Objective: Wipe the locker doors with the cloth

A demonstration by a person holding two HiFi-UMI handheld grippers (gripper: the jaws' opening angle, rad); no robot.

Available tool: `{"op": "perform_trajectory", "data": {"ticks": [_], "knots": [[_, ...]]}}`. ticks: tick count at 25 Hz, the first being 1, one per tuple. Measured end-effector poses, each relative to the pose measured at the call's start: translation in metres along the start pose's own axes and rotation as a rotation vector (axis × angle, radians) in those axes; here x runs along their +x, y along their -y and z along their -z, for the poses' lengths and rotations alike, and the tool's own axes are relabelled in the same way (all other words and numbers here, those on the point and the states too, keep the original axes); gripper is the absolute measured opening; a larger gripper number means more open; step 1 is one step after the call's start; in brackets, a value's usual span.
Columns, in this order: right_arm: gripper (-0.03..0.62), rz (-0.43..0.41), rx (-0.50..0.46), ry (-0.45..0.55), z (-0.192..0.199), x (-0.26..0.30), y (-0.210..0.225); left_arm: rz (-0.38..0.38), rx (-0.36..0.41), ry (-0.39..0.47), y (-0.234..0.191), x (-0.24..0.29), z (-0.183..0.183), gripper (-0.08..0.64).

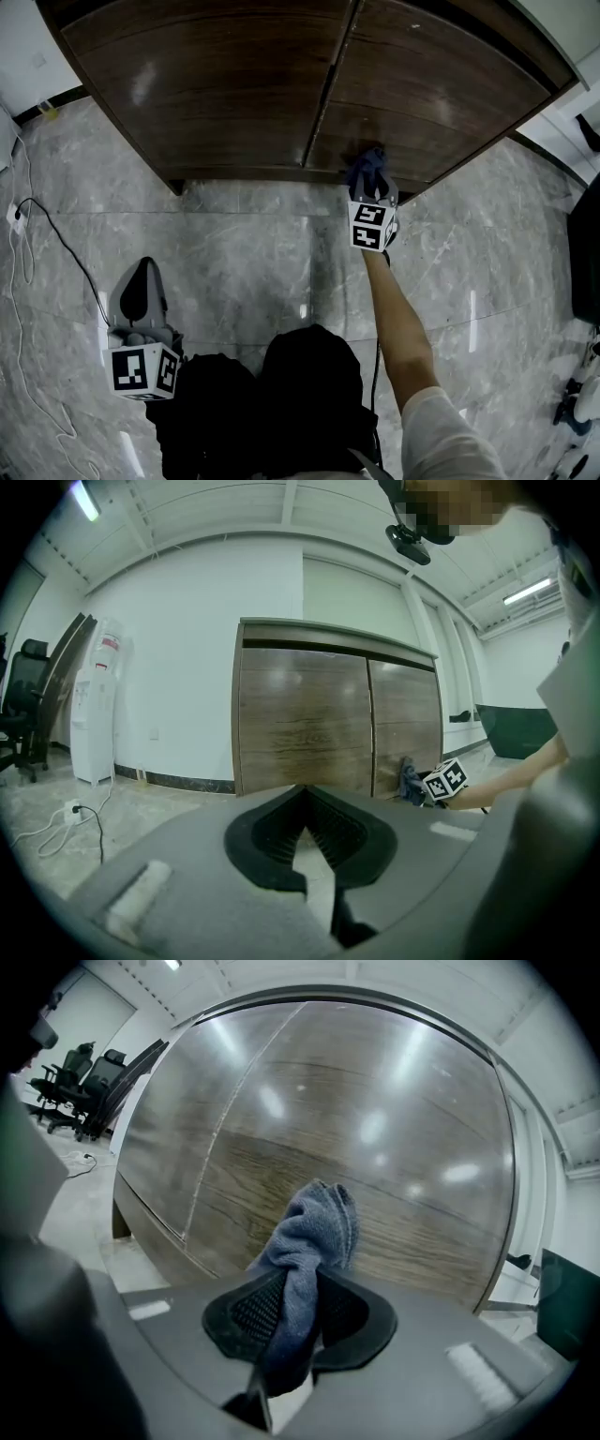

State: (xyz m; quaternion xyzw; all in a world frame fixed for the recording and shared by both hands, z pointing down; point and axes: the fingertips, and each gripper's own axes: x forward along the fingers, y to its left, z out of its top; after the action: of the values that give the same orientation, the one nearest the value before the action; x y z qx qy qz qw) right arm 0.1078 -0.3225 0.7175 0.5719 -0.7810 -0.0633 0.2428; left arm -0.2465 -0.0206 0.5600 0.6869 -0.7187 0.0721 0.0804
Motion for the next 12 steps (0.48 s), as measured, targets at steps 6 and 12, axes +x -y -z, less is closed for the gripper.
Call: {"op": "perform_trajectory", "data": {"ticks": [6,12], "knots": [[0.078,-0.077,-0.018,0.001,-0.004,0.006,-0.050,-0.001,-0.005,-0.007,-0.003,0.002,0.004,0.000],[0.077,-0.135,-0.024,0.016,-0.018,0.012,-0.096,-0.005,-0.010,-0.012,-0.008,0.003,0.007,0.000]]}}
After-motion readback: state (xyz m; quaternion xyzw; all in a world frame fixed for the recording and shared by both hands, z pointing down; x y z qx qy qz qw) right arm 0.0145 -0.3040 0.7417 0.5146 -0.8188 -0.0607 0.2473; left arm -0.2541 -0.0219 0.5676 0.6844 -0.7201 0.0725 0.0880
